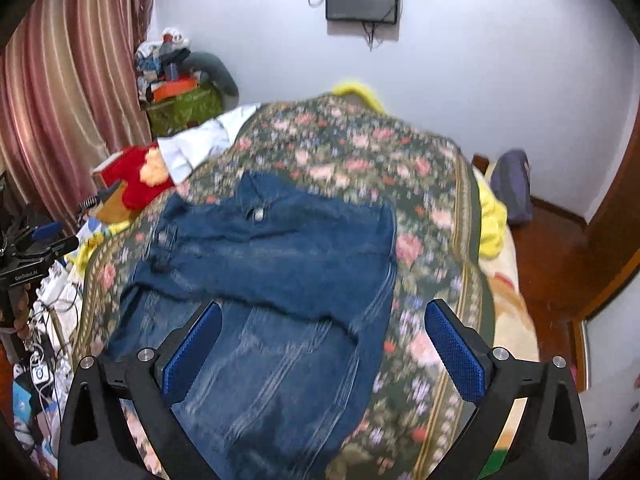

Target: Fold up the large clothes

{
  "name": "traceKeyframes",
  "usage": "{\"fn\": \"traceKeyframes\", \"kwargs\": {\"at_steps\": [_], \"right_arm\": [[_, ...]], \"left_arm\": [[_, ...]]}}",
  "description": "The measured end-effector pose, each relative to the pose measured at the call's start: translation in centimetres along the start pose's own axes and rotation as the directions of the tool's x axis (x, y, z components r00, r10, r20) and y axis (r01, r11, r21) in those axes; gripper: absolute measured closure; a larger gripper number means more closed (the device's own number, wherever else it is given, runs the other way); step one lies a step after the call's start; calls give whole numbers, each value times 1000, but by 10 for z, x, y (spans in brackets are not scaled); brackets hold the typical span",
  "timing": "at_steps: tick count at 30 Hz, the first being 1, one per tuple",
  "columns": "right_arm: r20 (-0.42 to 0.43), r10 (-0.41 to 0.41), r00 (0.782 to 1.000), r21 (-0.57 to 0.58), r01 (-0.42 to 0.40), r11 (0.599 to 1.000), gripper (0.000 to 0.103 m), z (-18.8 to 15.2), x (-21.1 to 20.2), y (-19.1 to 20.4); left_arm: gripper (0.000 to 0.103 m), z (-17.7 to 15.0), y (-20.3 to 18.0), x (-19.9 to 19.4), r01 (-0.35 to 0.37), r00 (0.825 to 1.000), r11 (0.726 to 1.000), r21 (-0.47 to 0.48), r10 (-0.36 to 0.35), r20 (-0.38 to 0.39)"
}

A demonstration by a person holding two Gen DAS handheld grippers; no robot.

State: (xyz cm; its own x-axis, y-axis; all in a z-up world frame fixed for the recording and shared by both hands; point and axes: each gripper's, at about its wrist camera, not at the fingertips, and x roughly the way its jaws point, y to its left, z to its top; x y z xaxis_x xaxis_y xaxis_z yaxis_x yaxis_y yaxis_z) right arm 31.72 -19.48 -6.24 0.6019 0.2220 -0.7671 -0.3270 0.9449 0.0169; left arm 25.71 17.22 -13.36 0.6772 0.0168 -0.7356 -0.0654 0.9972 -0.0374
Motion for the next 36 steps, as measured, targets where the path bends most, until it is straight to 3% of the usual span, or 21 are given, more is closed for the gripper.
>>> {"fn": "traceKeyframes", "kwargs": {"at_steps": [3, 7, 16, 19, 21, 22, 25, 26, 27, 28, 30, 33, 36], "right_arm": [[-63, 16, 998, 41, -14, 999, 2, -23, 13, -3], [-146, 67, 987, 118, -50, 992, 2, -55, 28, -9], [-293, 155, 943, 227, -89, 970, 4, -113, 56, -14], [-287, 192, 939, 261, -116, 958, 12, -121, 55, -16], [-267, 210, 940, 267, -138, 954, 21, -122, 52, -16], [-262, 223, 939, 268, -151, 952, 31, -121, 50, -16], [-250, 259, 933, 276, -187, 943, 53, -119, 50, -13], [-251, 262, 932, 278, -190, 942, 60, -118, 51, -12], [-252, 264, 931, 275, -193, 942, 64, -117, 53, -11], [-252, 267, 930, 276, -195, 941, 70, -115, 53, -10], [-244, 279, 929, 278, -209, 938, 77, -112, 55, -10], [-229, 284, 931, 260, -223, 940, 82, -106, 55, -8], [-194, 282, 940, 231, -236, 944, 84, -95, 49, -5]], "left_arm": [[20, -31, 11, 19, 8, 995, 999, -50, -13, -102], [20, -74, 21, 46, 5, 971, 994, -107, -30, -238], [20, -137, 35, 82, 5, 916, 968, -250, -105, -388], [20, -154, 35, 91, 19, 898, 955, -296, -147, -415], [20, -161, 36, 97, 28, 889, 940, -339, -178, -422], [21, -165, 37, 99, 33, 886, 932, -361, -194, -420], [42, -169, 42, 103, 88, 875, 890, -447, -284, -393], [49, -168, 42, 103, 76, 879, 891, -447, -271, -392], [65, -167, 41, 102, 55, 885, 902, -428, -243, -397], [70, -166, 39, 102, 33, 888, 917, -397, -209, -409], [79, -163, 38, 96, 47, 895, 921, -388, -211, -394], [84, -151, 33, 80, 49, 914, 941, -334, -178, -366], [85, -131, 26, 62, 86, 932, 945, -317, -188, -309]]}}
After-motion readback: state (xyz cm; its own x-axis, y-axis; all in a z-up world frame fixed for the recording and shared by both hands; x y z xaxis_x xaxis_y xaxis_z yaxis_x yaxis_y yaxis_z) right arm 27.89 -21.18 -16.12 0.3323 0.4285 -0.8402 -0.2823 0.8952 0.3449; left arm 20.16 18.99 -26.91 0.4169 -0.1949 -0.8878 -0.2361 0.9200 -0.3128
